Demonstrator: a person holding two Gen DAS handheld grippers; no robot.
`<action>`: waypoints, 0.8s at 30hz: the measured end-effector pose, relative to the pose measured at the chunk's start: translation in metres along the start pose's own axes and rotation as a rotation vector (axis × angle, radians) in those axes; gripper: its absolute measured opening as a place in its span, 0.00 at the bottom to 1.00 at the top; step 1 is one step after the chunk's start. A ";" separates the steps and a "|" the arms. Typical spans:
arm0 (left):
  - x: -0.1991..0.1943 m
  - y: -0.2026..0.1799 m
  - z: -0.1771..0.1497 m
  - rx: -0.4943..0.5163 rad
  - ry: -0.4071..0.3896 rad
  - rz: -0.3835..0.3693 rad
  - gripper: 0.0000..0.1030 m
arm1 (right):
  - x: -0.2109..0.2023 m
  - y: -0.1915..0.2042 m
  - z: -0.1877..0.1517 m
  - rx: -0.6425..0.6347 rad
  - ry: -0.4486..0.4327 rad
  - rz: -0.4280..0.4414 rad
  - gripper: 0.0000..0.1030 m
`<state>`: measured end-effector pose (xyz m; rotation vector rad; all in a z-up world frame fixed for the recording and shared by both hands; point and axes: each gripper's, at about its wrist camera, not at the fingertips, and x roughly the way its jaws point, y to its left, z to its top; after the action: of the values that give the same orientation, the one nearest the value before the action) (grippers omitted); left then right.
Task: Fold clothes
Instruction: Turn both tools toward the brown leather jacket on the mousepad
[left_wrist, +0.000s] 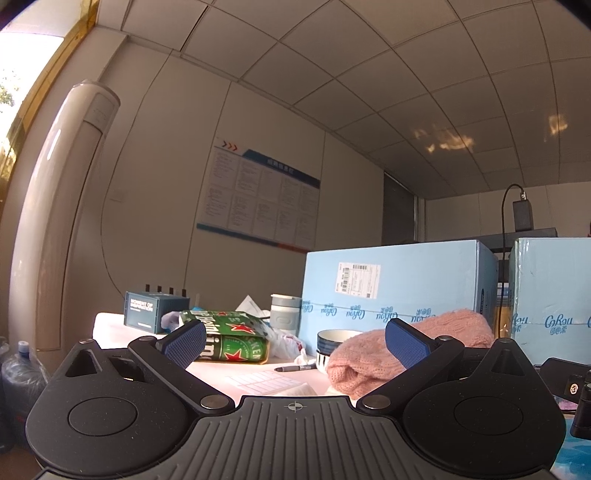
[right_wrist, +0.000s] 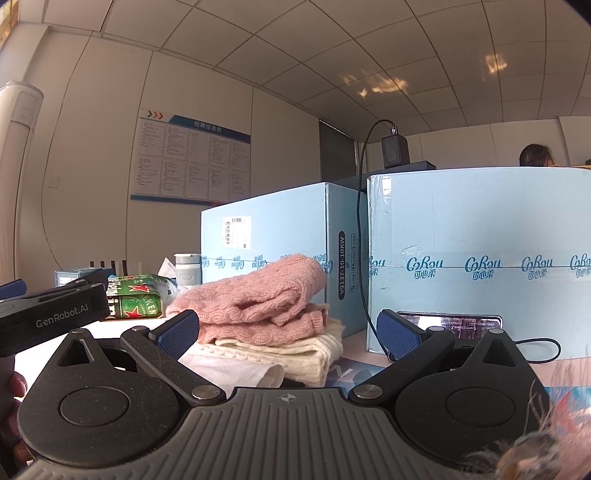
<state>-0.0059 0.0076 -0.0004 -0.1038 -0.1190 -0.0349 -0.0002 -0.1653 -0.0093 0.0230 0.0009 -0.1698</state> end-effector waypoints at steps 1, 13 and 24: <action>0.000 0.001 0.000 -0.005 -0.002 -0.006 1.00 | 0.000 0.000 0.000 0.001 -0.002 -0.002 1.00; -0.002 0.009 -0.001 -0.076 -0.013 -0.157 1.00 | -0.010 -0.002 0.001 0.023 -0.046 -0.035 1.00; -0.013 0.014 0.000 -0.120 -0.094 -0.292 1.00 | -0.029 -0.007 0.009 0.097 -0.081 -0.099 1.00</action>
<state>-0.0187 0.0216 -0.0037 -0.2079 -0.2255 -0.3296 -0.0298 -0.1675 -0.0001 0.1132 -0.0875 -0.2692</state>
